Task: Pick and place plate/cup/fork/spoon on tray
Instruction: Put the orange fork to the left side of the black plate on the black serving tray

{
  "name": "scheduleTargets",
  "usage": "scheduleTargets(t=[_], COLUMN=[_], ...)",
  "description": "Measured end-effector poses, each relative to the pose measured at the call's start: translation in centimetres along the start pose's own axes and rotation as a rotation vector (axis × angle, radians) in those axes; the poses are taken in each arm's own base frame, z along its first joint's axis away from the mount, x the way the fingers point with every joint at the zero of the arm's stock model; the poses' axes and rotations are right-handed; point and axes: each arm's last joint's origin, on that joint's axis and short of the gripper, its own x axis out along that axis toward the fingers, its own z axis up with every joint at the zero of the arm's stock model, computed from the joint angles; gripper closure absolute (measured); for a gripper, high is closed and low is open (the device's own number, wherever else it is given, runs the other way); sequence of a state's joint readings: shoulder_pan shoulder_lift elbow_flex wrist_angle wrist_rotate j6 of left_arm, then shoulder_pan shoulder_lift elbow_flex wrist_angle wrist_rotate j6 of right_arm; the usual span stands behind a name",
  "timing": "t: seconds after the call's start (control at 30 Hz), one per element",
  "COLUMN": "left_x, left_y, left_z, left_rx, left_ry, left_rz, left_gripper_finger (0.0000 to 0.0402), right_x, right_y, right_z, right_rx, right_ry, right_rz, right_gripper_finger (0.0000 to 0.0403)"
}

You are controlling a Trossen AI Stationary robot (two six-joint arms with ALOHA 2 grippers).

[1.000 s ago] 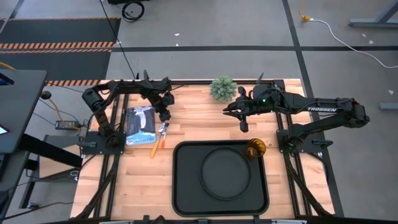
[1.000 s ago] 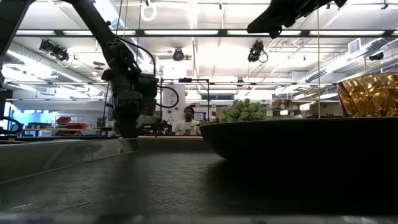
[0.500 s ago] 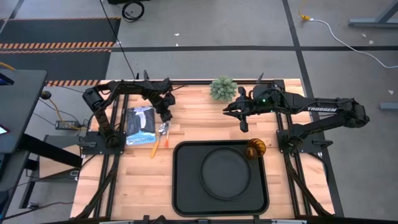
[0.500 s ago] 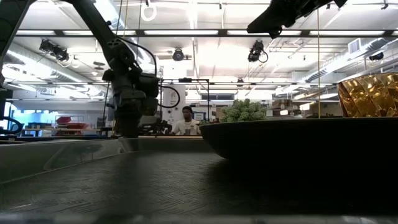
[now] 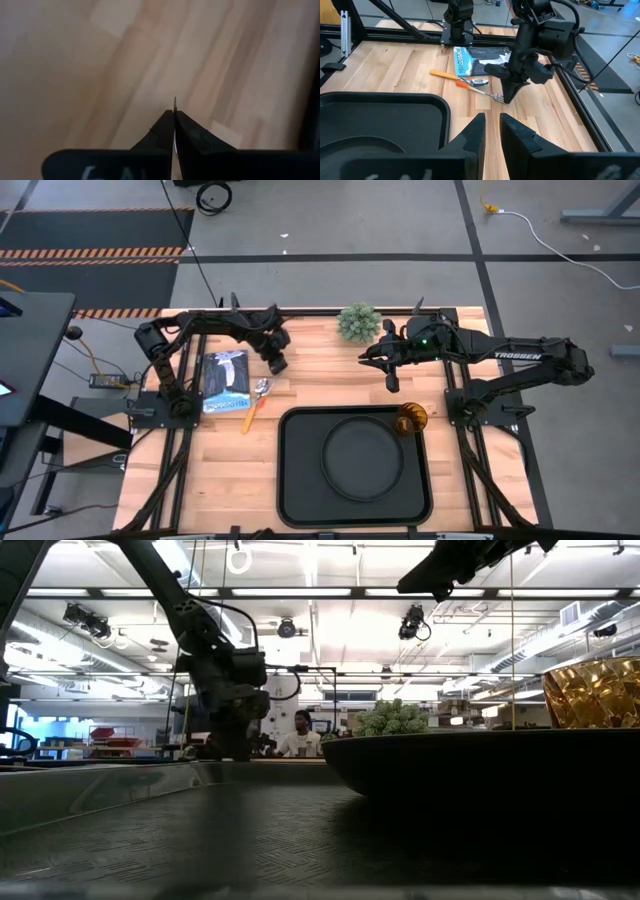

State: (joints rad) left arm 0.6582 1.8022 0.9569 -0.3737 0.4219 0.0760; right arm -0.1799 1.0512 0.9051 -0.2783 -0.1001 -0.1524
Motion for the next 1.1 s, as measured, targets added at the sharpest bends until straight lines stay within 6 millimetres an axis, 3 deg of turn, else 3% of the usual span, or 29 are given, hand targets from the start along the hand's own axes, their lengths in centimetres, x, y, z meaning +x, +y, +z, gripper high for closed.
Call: scheduleTargets(t=[0.73,1.1], left_x=[-1.2,-3.8], left_y=[-0.5,-3.6], left_z=[3.2,3.9], left_rx=[-0.039,-0.061], left_ry=[-0.316,-0.398], left_rz=[-0.08,-0.075], left_gripper_finger=[0.039,0.039], right_x=[-0.1,-0.3], right_y=[0.0,0.1], right_z=[-0.1,0.0], right_rx=[0.004,0.029], right_ry=[0.008,0.006], right_rz=[0.001,0.002], right_gripper_finger=[0.0339,0.0339])
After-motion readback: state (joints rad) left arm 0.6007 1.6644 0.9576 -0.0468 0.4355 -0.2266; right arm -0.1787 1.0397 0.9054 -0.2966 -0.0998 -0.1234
